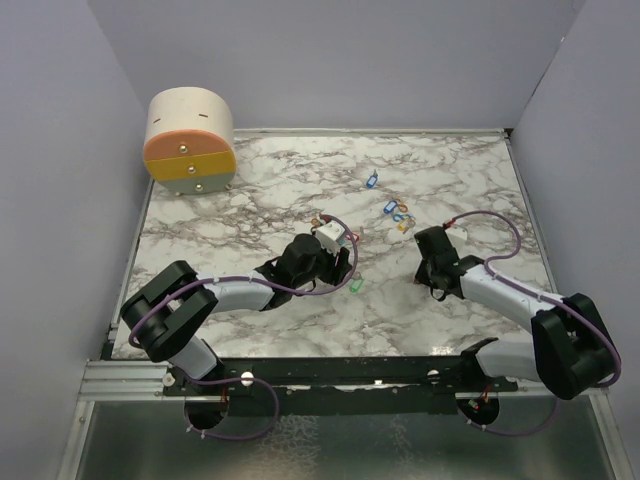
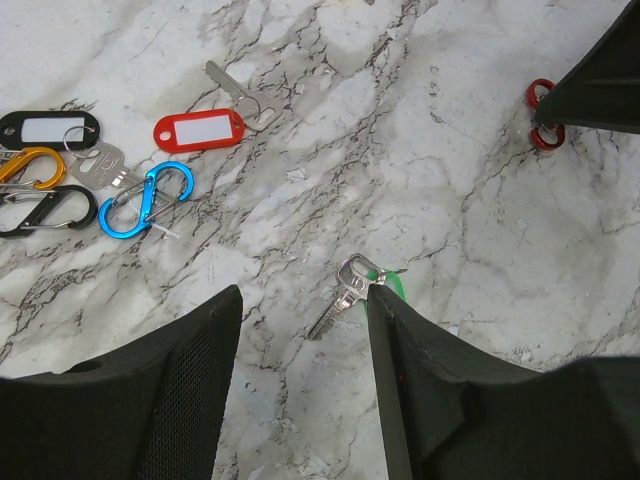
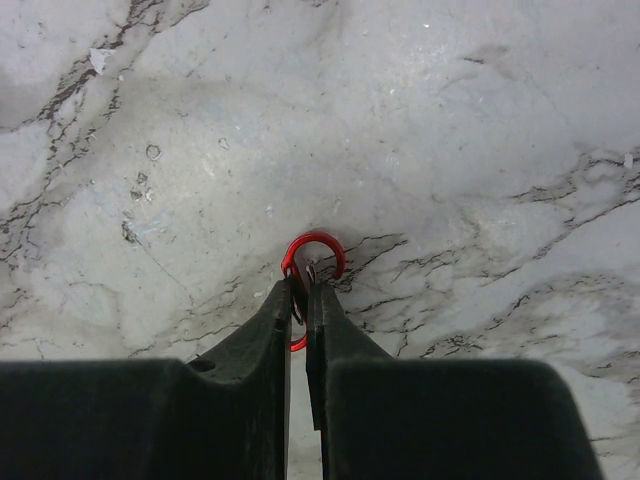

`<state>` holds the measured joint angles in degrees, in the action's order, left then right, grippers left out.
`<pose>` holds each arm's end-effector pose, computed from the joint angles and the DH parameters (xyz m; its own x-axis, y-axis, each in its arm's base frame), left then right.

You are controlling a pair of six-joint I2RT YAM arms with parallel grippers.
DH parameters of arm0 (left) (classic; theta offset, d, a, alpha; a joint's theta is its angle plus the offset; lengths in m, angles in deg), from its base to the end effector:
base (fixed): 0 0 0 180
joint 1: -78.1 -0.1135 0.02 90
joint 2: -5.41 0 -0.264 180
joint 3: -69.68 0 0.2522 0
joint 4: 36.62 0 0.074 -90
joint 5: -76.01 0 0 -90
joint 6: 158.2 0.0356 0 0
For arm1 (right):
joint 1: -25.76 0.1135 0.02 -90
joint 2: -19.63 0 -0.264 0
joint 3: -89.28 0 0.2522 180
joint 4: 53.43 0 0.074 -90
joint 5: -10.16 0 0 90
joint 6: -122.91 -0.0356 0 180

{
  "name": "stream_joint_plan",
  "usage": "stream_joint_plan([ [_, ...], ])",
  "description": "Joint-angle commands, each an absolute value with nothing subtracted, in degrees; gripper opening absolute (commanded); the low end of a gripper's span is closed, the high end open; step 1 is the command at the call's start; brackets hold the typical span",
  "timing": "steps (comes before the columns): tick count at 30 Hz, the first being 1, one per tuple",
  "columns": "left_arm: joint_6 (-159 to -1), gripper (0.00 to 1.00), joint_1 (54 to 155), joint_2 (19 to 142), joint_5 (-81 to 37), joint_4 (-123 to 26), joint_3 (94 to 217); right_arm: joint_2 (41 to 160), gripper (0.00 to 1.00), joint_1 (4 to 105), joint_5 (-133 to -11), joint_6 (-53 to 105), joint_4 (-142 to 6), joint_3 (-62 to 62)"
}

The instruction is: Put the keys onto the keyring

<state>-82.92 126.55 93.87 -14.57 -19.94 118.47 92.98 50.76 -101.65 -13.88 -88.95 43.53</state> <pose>0.2040 -0.2307 0.1736 -0.4423 0.1159 -0.8894 0.6639 0.7090 -0.2377 0.2016 0.0794 0.1541 -0.7285 0.4069 -0.5511 0.4248 0.8995 0.1026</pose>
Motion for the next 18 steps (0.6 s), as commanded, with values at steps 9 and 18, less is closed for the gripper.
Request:
stream_joint_plan([
  [9, -83.8, 0.56, 126.5, 91.7, -13.5, -18.0, 117.8, 87.9, 0.01, 52.2, -98.5, -3.5, -77.8, 45.0],
  [18, -86.0, 0.55, 126.7, 89.6, -12.9, -17.7, 116.9, 91.1, 0.01, 57.7, -94.1, -2.3, -69.3, 47.1],
])
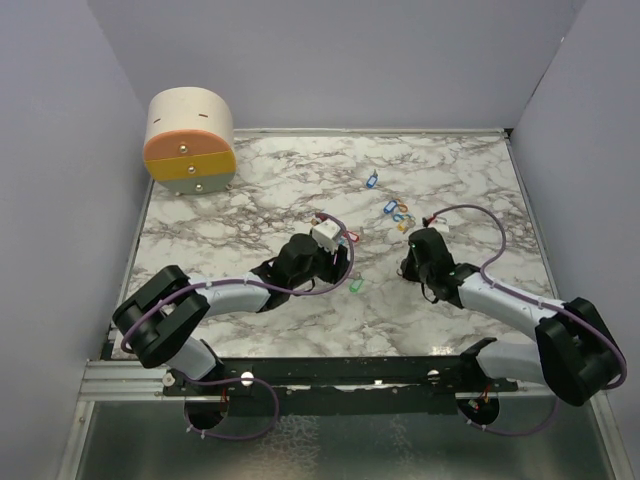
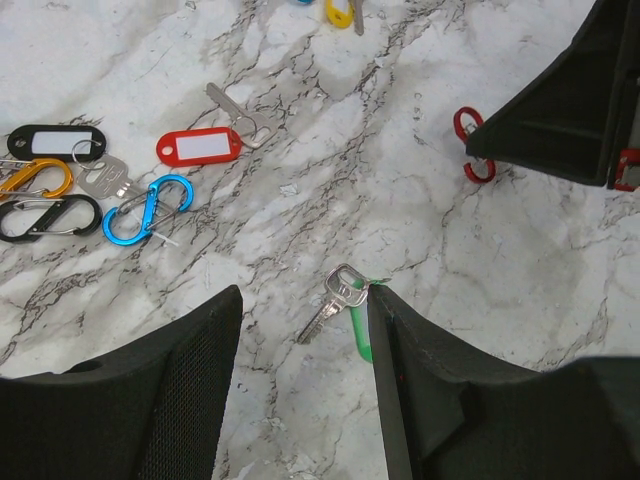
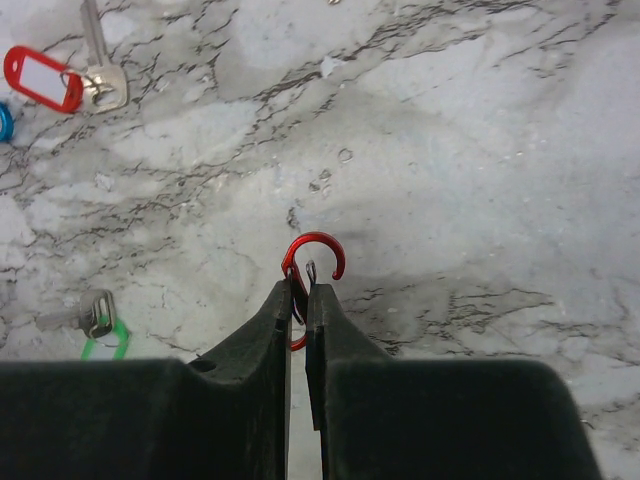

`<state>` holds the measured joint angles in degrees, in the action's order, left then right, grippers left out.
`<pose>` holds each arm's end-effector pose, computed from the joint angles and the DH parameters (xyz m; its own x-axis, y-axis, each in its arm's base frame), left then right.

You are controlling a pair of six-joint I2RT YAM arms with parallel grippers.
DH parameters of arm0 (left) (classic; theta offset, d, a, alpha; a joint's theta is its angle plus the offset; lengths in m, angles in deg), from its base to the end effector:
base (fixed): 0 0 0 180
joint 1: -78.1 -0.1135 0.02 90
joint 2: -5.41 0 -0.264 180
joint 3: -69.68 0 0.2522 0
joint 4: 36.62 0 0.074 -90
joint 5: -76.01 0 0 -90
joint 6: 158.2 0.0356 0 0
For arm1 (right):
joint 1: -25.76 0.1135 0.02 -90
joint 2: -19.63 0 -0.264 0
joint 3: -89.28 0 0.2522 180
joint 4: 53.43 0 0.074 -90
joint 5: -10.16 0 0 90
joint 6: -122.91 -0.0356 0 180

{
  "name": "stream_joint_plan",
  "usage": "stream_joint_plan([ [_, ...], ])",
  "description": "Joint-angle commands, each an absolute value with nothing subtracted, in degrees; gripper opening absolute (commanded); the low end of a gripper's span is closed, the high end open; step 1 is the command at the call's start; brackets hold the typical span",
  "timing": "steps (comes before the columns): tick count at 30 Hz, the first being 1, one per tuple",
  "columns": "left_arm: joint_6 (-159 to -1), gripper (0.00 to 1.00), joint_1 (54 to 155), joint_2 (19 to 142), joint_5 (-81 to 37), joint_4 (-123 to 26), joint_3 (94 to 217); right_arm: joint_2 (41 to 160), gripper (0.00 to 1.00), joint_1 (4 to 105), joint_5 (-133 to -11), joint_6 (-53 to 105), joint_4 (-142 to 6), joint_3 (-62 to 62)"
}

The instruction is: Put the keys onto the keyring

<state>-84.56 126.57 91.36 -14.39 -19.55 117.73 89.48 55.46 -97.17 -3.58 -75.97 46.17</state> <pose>0.2006 -0.2268 0.1829 -0.4383 0.0701 -0.8961 0.6560 0.7064 -0.2656 0.2005 0.1021 0.1660 -0.7102 0.2485 -0.6587 0.1470 0.9674 0.2064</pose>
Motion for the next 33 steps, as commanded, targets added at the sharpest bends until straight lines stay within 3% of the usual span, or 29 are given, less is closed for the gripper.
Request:
stream_joint_plan([
  [1, -85.9, 0.55, 126.7, 89.8, -12.5, -17.7, 116.8, 91.7, 0.01, 58.6, -93.9, -2.4, -68.6, 47.1],
  [13, -85.8, 0.55, 126.7, 89.7, -11.1, -17.8, 116.3, 99.2, 0.01, 68.2, -95.0, -5.8, -64.7, 43.9],
  [33, -85.1, 0.55, 126.8, 88.8, -10.6, -17.9, 115.5, 102.1, 0.01, 71.1, -95.9, -7.2, -65.4, 40.8],
])
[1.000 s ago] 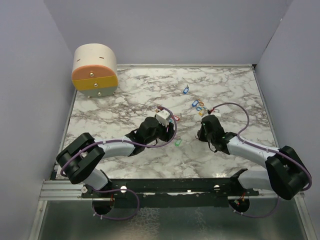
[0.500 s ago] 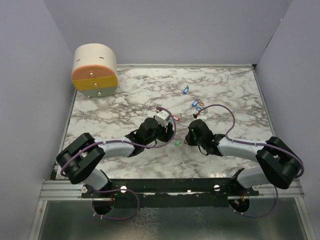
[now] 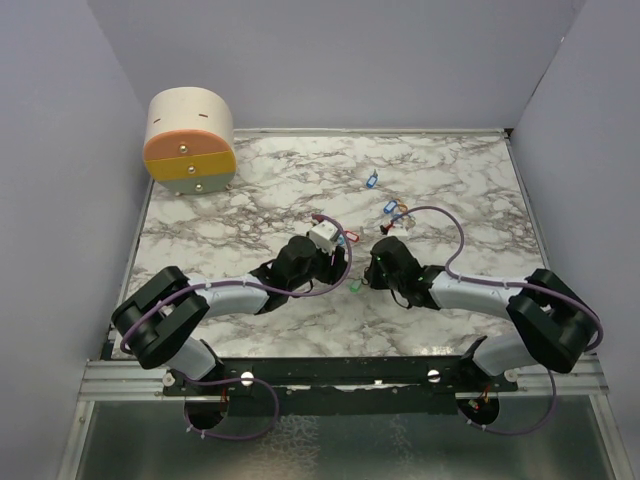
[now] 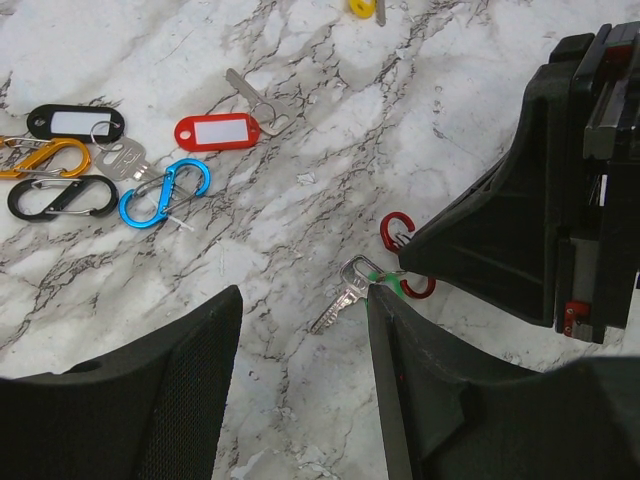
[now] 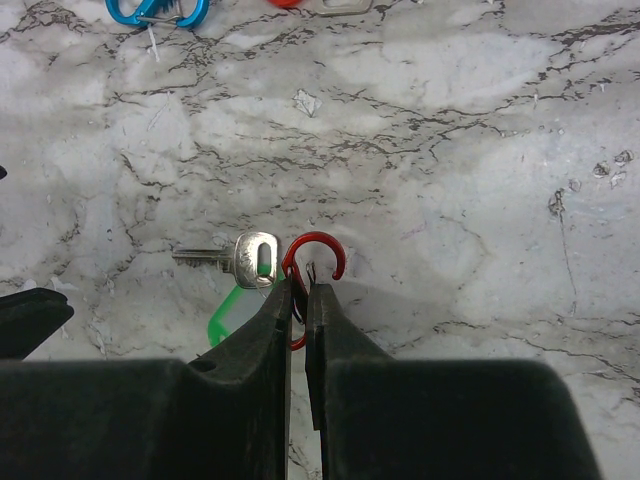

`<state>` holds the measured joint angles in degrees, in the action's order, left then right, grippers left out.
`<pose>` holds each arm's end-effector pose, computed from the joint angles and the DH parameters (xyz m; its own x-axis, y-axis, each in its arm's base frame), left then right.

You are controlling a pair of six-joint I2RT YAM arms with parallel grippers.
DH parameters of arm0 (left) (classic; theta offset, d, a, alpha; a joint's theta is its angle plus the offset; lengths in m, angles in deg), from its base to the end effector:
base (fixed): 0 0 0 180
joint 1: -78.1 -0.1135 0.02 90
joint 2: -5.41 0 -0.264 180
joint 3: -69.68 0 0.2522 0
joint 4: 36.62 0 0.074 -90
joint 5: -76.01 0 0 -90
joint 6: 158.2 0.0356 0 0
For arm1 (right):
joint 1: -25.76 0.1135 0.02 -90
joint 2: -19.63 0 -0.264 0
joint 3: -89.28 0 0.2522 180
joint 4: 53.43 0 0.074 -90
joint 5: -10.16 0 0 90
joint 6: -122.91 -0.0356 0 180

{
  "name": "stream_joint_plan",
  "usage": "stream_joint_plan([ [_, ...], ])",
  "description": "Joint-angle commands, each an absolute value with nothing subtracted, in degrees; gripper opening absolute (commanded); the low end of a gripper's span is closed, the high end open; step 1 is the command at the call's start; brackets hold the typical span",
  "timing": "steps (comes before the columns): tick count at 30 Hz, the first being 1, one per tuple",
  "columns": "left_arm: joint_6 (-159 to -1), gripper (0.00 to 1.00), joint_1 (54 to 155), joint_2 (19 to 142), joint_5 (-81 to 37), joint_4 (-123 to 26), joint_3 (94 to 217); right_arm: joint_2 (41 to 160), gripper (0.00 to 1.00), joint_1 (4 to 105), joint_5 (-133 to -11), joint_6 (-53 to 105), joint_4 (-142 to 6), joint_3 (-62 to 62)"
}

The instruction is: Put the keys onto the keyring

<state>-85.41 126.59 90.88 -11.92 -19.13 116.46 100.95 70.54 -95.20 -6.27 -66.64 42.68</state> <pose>0.1986 -0.2224 0.1794 -0.4438 0.0552 -0.8944 0.6226 0.7369 -0.2634 0.1912 0.1765 0.1504 -0.7580 0.1061 -0.6436 -0.0960 0.9578 0.2709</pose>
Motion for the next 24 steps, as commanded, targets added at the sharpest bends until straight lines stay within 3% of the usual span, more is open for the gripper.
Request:
stream_joint_plan([
  [1, -85.1, 0.55, 126.7, 88.8, -10.6, -17.9, 115.5, 102.4, 0.01, 71.1, -96.0, -7.2, -65.4, 40.8],
  [24, -84.6, 0.55, 126.8, 88.1, -9.8, -18.1, 115.1, 104.7, 0.01, 71.1, -99.9, -9.1, -66.4, 39.5],
])
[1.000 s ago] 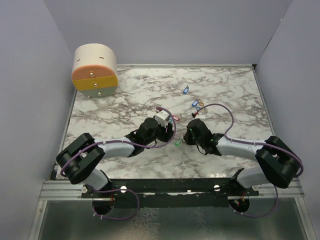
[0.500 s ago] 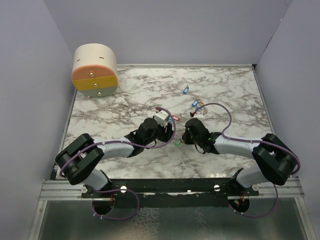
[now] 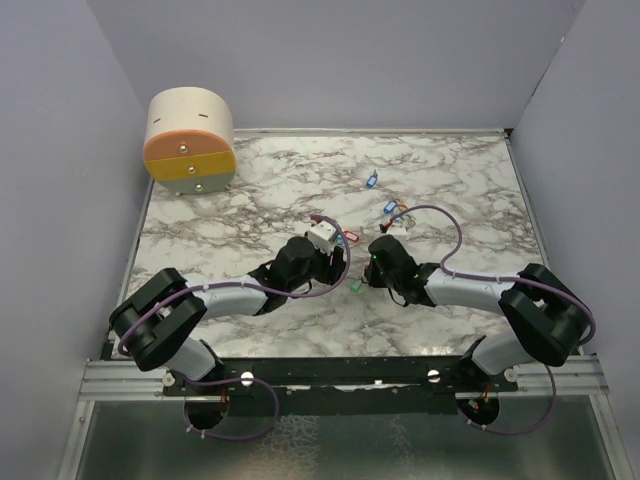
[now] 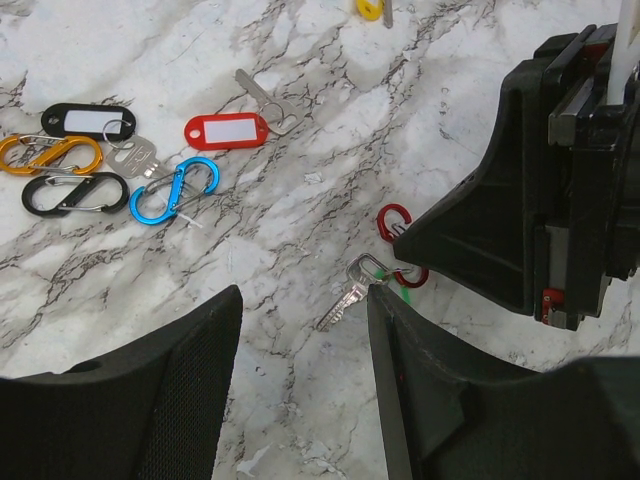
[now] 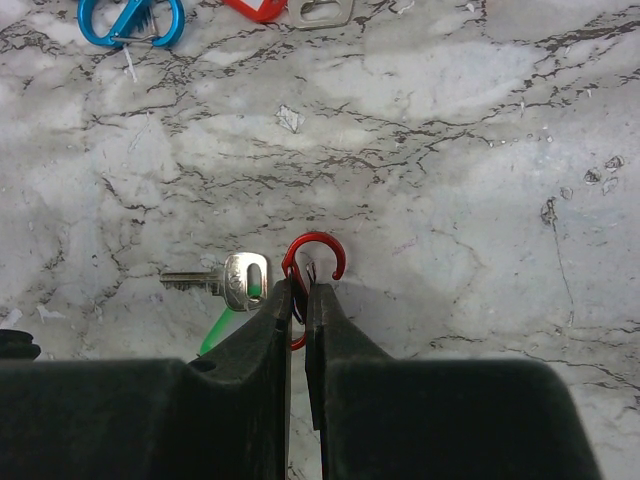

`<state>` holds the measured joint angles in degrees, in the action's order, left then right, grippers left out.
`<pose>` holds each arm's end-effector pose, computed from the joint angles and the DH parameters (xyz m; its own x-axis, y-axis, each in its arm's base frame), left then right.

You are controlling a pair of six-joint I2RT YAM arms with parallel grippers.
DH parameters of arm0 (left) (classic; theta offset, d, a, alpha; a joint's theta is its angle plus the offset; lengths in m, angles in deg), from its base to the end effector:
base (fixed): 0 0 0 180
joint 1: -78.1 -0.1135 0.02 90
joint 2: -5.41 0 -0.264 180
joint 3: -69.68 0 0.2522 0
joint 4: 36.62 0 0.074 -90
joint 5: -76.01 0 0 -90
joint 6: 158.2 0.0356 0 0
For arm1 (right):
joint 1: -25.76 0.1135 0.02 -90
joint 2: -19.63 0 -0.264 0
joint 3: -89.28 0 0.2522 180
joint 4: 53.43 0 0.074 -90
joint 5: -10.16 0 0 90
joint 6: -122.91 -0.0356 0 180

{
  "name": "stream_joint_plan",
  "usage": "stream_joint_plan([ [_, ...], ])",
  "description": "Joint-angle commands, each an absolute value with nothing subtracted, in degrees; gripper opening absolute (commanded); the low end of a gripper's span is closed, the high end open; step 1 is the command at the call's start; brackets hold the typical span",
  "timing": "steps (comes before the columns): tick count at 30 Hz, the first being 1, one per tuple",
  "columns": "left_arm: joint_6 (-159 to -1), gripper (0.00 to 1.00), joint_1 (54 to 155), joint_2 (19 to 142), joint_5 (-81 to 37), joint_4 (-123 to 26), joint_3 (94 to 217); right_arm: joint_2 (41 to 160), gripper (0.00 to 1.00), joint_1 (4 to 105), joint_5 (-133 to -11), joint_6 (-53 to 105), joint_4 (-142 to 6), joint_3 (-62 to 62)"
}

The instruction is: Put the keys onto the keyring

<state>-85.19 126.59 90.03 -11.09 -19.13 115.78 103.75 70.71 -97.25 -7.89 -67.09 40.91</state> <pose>0.1967 -0.2196 0.1800 -0.4368 0.0533 -0.8980 0.6158 0.7454 -0.2554 0.1971 0.1817 0.1468 -0.7573 0.1250 -0.6410 -0.0548 0.9659 0.2531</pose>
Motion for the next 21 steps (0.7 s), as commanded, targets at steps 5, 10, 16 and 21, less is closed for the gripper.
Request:
stream_joint_plan([
  [5, -84.5, 0.55, 126.8, 88.0, -9.6, -18.1, 114.9, 104.8, 0.01, 71.1, -101.6, -10.4, -65.1, 40.4],
  [10, -84.5, 0.55, 126.8, 88.0, -9.5, -18.1, 114.8, 104.8, 0.01, 71.1, -103.5, -11.7, -60.8, 42.5],
  [16, -84.5, 0.55, 126.8, 88.1, -9.3, -18.1, 114.8, 104.3, 0.01, 71.1, -107.0, -11.8, -53.4, 45.0],
  [21, -84.5, 0.55, 126.8, 88.1, -9.0, -18.2, 115.0, 100.6, 0.01, 71.1, -107.9, -9.5, -41.8, 50.8],
])
